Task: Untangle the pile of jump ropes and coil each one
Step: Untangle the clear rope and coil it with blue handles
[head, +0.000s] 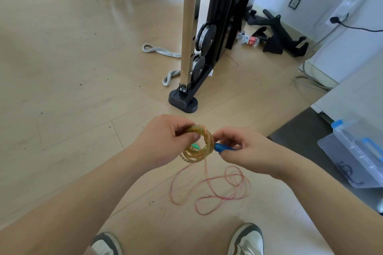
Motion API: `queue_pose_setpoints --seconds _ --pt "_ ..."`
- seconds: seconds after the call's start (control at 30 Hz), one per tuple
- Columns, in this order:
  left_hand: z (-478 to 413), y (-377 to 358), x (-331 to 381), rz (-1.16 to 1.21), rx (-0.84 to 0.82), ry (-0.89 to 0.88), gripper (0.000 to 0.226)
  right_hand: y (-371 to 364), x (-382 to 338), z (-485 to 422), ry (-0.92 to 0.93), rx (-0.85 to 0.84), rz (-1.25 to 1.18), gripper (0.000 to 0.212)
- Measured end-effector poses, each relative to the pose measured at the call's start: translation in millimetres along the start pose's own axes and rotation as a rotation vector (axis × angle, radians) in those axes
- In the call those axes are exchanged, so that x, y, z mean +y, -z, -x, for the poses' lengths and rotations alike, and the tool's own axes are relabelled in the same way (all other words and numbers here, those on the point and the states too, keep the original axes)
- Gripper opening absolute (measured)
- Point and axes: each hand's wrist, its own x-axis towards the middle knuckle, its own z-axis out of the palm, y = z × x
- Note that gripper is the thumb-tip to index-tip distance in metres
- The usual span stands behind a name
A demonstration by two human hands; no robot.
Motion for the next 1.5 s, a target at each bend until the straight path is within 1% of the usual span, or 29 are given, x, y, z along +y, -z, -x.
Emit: queue_pose_setpoints --seconds 0.07,0.1,0.13,0.17,0.2,0.27,0.33,0.43,0.5,0.57,0.63,0.7,0.73,0.8,0.83,0.9,0.93,0.97,1.0,1.07,1.13,1.2,1.23,1.27,1.37,1.47,1.5 --pt "-5 -7 0 0.002 -0.001 0.001 0.008 2 3 -7 -0.041 -0.015 -0.216 0.013" --pt "-8 -10 1 0.006 -0.012 -0.009 0.009 2 6 -12 -0.031 -0.011 -0.278 0.014" --pt "-11 -14 2 0.014 -0.021 -0.023 0.010 1 9 -16 -0.022 0.013 -0.306 0.027" --pt "-15 -17 4 0.025 -0.021 -0.037 0.011 -1 12 -21 -0.012 0.050 -0.310 0.034" --pt "-20 -20 6 0.029 -0.012 -0.049 0.013 -2 15 -25 -0.001 0.094 -0.313 0.032" --pt "-35 -23 10 0.047 0.004 -0.051 0.015 2 22 -34 0.010 0.129 -0.349 0.020" --pt "-51 -28 12 0.119 0.003 -0.008 0.015 15 31 -44 -0.003 0.154 -0.358 0.013" --pt "-72 -32 25 0.150 -0.007 0.101 0.036 36 39 -51 -0.079 0.218 -0.388 0.015" --pt "-80 -26 43 0.089 -0.022 0.091 0.042 53 34 -49 -0.140 0.300 -0.426 0.016" --pt "-89 -9 71 -0.039 -0.018 0.050 0.040 81 22 -40 -0.195 0.363 -0.510 0.016" --pt "-96 9 110 -0.181 -0.031 0.025 0.042 117 1 -22 -0.225 0.378 -0.563 0.017" --pt "-99 24 156 -0.267 -0.029 0.014 0.044 156 -25 1 -0.237 0.406 -0.573 0.018" --pt "-98 32 181 -0.288 -0.005 0.018 0.042 175 -40 14 -0.252 0.442 -0.578 0.019" --pt "-93 47 229 -0.287 0.059 0.077 0.032 208 -66 39 -0.278 0.544 -0.621 0.019" --pt "-89 55 253 -0.307 0.053 0.131 0.032 222 -78 51 -0.288 0.590 -0.664 0.019" --pt "-79 68 297 -0.350 -0.056 0.264 0.050 248 -107 76 -0.314 0.659 -0.749 0.020" --pt "-75 73 320 -0.281 -0.106 0.318 0.060 260 -122 87 -0.325 0.689 -0.789 0.020" --pt "-73 79 343 -0.140 -0.124 0.376 0.065 271 -136 98 -0.339 0.723 -0.826 0.019" --pt "-73 85 364 0.043 -0.110 0.444 0.066 283 -151 108 -0.355 0.762 -0.869 0.017" --pt "-73 100 406 0.366 -0.054 0.593 0.056 308 -179 128 -0.369 0.840 -0.872 0.014" --pt "-66 112 440 0.519 -0.087 0.689 0.052 335 -205 147 -0.343 0.877 -0.799 0.011" --pt "-57 116 477 0.630 -0.194 0.707 0.055 364 -233 165 -0.284 0.844 -0.762 0.013" --pt "-54 118 496 0.704 -0.219 0.678 0.056 377 -246 174 -0.251 0.812 -0.748 0.014" --pt "-53 120 514 0.776 -0.218 0.611 0.054 388 -257 181 -0.206 0.788 -0.732 0.013" --pt "-56 136 567 0.911 -0.187 0.400 0.034 419 -285 201 -0.106 0.789 -0.655 0.012" --pt "-56 156 603 1.037 -0.227 0.325 0.030 441 -304 215 0.004 0.771 -0.585 0.013" --pt "-54 162 612 1.031 -0.231 0.282 0.027 446 -310 218 0.026 0.759 -0.571 0.014"
